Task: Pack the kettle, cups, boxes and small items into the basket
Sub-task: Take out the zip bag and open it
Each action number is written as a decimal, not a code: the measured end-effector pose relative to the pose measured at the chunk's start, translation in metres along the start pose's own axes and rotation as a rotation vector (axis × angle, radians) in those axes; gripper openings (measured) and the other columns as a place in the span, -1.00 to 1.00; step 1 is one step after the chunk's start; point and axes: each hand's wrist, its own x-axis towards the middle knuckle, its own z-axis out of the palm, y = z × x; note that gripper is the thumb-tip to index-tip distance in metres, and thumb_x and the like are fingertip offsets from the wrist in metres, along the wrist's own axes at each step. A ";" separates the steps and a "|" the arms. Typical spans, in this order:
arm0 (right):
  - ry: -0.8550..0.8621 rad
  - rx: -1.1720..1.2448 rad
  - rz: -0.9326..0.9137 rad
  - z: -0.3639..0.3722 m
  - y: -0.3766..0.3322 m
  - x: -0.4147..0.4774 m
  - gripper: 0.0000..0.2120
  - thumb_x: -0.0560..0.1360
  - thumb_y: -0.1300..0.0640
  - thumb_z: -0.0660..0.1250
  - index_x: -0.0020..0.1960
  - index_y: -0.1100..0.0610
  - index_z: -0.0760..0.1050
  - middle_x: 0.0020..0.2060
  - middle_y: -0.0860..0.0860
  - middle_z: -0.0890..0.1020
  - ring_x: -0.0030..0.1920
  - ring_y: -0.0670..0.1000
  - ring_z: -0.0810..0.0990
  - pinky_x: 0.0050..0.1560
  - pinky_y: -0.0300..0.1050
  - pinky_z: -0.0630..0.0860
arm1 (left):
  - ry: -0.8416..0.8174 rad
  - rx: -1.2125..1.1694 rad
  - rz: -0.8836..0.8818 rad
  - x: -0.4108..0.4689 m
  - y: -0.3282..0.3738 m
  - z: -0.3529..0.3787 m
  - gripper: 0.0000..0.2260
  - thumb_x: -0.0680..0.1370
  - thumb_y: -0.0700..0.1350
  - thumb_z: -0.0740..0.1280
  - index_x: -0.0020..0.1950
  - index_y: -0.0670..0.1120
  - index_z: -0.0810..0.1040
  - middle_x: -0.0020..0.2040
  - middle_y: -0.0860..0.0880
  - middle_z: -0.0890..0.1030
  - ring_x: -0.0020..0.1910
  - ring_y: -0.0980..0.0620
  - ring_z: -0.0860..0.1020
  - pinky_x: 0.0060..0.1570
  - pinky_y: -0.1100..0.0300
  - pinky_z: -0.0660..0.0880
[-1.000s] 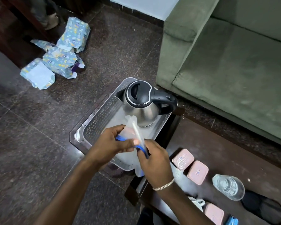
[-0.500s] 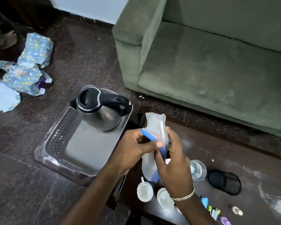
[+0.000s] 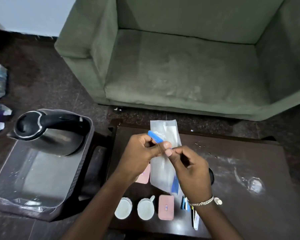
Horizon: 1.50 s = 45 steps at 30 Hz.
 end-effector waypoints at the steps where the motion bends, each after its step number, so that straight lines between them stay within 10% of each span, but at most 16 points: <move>1: 0.025 0.043 0.031 -0.008 0.002 0.002 -0.85 0.54 0.02 0.46 -0.19 -0.01 0.62 -0.30 -0.11 0.58 -0.28 -0.13 0.54 -0.22 -0.21 0.43 | -0.028 0.011 0.022 0.001 0.000 0.008 -0.65 0.36 -0.01 0.61 -0.10 -0.27 0.67 -0.11 -0.36 0.70 -0.09 -0.12 0.65 0.10 -0.19 0.61; 4: 0.176 0.111 0.151 -0.035 0.010 0.011 -0.95 0.48 0.15 0.52 -0.16 0.06 0.71 0.02 -0.05 0.63 0.04 -0.05 0.65 0.02 -0.09 0.55 | 0.057 0.142 0.138 0.005 0.002 0.022 -0.83 0.37 -0.19 0.56 -0.22 -0.08 0.57 -0.16 -0.17 0.69 -0.17 -0.05 0.60 -0.05 -0.07 0.56; 8: 0.298 -0.119 0.030 -0.078 0.015 0.029 -0.94 0.47 0.21 0.52 -0.15 0.10 0.67 -0.07 -0.01 0.60 -0.06 -0.09 0.63 -0.02 -0.17 0.57 | 0.199 0.534 0.434 0.006 0.013 0.029 -0.56 0.42 -0.32 0.46 -0.12 0.18 0.35 0.02 0.02 0.53 -0.19 0.05 0.65 -0.18 0.15 0.59; 13: 0.195 -0.357 -0.120 -0.107 0.008 0.050 -0.89 0.47 0.25 0.49 -0.15 0.12 0.57 -0.24 -0.04 0.58 -0.27 -0.07 0.54 -0.17 -0.20 0.50 | -0.102 0.977 0.641 0.000 0.028 0.049 -0.74 0.47 -0.36 0.24 -0.07 -0.02 0.59 0.35 0.08 0.46 -0.02 0.07 0.59 -0.06 0.19 0.49; 19: -0.051 -0.518 -0.368 -0.125 -0.016 0.054 -0.87 0.47 0.32 0.39 -0.05 0.15 0.65 -0.16 0.07 0.52 -0.28 0.08 0.52 -0.33 0.00 0.54 | -0.016 0.972 0.583 0.000 0.041 0.068 -0.62 0.52 -0.40 0.32 0.31 -0.20 0.63 0.40 -0.02 0.56 0.35 0.15 0.50 0.38 0.44 0.31; 25: -0.207 -0.957 0.094 -0.120 -0.056 0.045 -0.72 0.55 -0.09 0.16 0.15 -0.02 0.53 -0.06 0.11 0.68 -0.04 0.29 0.65 -0.13 0.04 0.54 | -0.074 0.984 0.554 -0.013 0.051 0.083 -0.59 0.54 -0.34 0.36 0.39 -0.16 0.58 0.46 0.03 0.50 0.27 0.12 0.55 0.33 0.30 0.40; 32: -0.309 -0.573 0.236 -0.097 -0.073 0.043 -0.79 0.49 0.26 0.25 0.07 0.13 0.59 -0.01 0.16 0.69 0.05 0.20 0.63 -0.04 -0.11 0.46 | -0.195 0.968 0.655 -0.021 0.057 0.097 -0.48 0.49 -0.39 0.29 0.44 -0.13 0.51 0.53 0.09 0.42 0.45 0.38 0.35 0.41 0.49 0.21; 38: -0.443 -0.817 0.378 -0.076 -0.030 0.062 -0.77 0.60 0.17 0.17 0.17 0.15 0.55 0.13 0.10 0.66 0.15 0.09 0.62 -0.05 -0.14 0.39 | -0.358 0.995 0.629 -0.031 0.048 0.098 -0.41 0.47 -0.40 0.28 0.49 -0.10 0.48 0.56 0.14 0.38 0.42 0.27 0.42 0.37 0.53 0.22; 45: -0.689 -0.995 0.537 -0.052 -0.012 0.034 -0.73 0.48 0.40 0.14 0.13 0.33 0.50 0.07 0.17 0.56 0.04 0.07 0.58 0.09 -0.39 0.37 | -0.426 0.934 0.549 -0.043 0.044 0.099 -0.43 0.46 -0.36 0.31 0.46 -0.07 0.51 0.48 0.22 0.39 -0.02 0.52 0.45 0.09 0.64 0.27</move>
